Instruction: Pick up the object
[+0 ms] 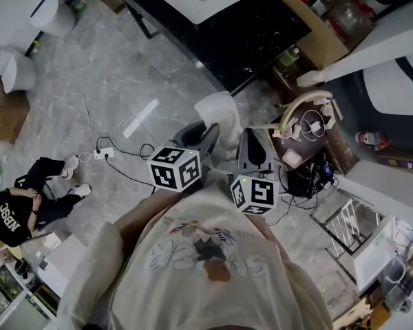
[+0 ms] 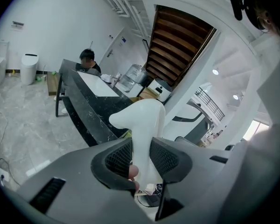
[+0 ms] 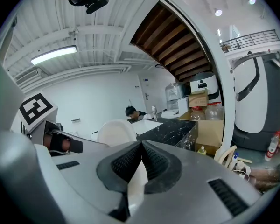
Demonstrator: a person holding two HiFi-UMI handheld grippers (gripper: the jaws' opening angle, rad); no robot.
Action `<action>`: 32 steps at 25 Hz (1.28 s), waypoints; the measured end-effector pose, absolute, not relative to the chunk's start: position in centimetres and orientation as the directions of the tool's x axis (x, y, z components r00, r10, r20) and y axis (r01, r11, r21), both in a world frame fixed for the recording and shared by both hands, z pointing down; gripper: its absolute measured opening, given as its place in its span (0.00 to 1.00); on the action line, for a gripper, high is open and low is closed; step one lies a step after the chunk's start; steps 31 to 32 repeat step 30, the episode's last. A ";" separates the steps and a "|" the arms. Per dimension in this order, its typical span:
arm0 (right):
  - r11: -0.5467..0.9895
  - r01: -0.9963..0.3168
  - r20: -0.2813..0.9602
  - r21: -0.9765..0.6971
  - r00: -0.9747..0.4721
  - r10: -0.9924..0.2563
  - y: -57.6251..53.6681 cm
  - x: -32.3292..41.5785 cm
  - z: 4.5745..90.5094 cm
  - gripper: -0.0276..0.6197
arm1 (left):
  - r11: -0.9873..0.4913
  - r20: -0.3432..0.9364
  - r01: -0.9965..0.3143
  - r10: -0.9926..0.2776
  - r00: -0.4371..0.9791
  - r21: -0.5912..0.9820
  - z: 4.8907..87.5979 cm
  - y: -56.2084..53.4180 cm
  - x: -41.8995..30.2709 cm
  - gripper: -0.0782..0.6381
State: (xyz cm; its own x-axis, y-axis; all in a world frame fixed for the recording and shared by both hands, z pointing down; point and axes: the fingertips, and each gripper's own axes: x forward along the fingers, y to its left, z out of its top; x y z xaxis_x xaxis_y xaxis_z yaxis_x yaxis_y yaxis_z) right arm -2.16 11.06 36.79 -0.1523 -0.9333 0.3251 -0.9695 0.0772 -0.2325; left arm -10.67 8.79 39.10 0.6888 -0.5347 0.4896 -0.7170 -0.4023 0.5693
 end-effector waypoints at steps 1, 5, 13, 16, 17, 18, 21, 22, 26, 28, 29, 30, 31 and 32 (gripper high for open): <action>0.080 -0.969 0.328 -0.234 -0.156 -0.932 11.5 -1.9 36.8 0.07 | -0.394 0.492 -0.721 -0.539 0.683 0.570 39.1 9.2 -10.6 0.29; 0.104 -0.968 0.344 -0.228 -0.180 -0.921 13.9 -0.9 36.7 0.07 | -0.377 0.500 -0.730 -0.546 0.672 0.570 38.9 11.5 -9.4 0.29; 0.117 -0.960 0.340 -0.254 -0.202 -0.919 18.4 1.7 36.5 0.07 | -0.367 0.509 -0.754 -0.570 0.645 0.545 38.4 15.5 -6.7 0.29; 0.126 -0.957 0.331 -0.260 -0.211 -0.920 19.7 2.6 36.7 0.07 | -0.360 0.510 -0.761 -0.579 0.636 0.540 38.6 17.0 -5.9 0.29; 0.131 -0.956 0.330 -0.261 -0.216 -0.919 20.1 2.8 36.7 0.07 | -0.357 0.510 -0.762 -0.582 0.634 0.540 38.7 17.5 -5.7 0.29; 0.136 -0.955 0.329 -0.262 -0.221 -0.918 20.4 3.0 36.8 0.07 | -0.355 0.509 -0.764 -0.585 0.632 0.539 38.8 17.8 -5.5 0.29; 0.146 -0.952 0.336 -0.269 -0.234 -0.912 21.5 3.4 37.3 0.07 | -0.342 0.509 -0.769 -0.595 0.622 0.540 39.2 18.9 -5.2 0.29; 0.146 -0.951 0.343 -0.272 -0.238 -0.909 21.9 3.5 37.5 0.07 | -0.336 0.510 -0.771 -0.598 0.618 0.541 39.3 19.3 -5.1 0.29; 0.152 -0.950 0.354 -0.272 -0.246 -0.902 22.8 4.3 37.9 0.07 | -0.325 0.501 -0.774 -0.614 0.610 0.543 39.3 20.3 -4.6 0.29; 0.163 -0.949 0.355 -0.270 -0.256 -0.899 23.6 4.3 38.1 0.07 | -0.320 0.504 -0.776 -0.614 0.607 0.544 39.7 21.1 -4.4 0.29; 0.170 -0.948 0.356 -0.271 -0.262 -0.897 24.0 4.3 38.3 0.07 | -0.318 0.508 -0.777 -0.613 0.606 0.544 40.0 21.6 -4.3 0.29; 0.176 -0.946 0.358 -0.271 -0.269 -0.894 24.5 4.2 38.5 0.07 | -0.315 0.512 -0.778 -0.611 0.604 0.543 40.3 22.1 -4.3 0.29; 0.176 -0.946 0.358 -0.271 -0.269 -0.894 24.5 4.2 38.5 0.07 | -0.315 0.512 -0.778 -0.611 0.604 0.543 40.3 22.1 -4.3 0.29; 0.176 -0.946 0.358 -0.271 -0.269 -0.894 24.5 4.2 38.5 0.07 | -0.315 0.512 -0.778 -0.611 0.604 0.543 40.3 22.1 -4.3 0.29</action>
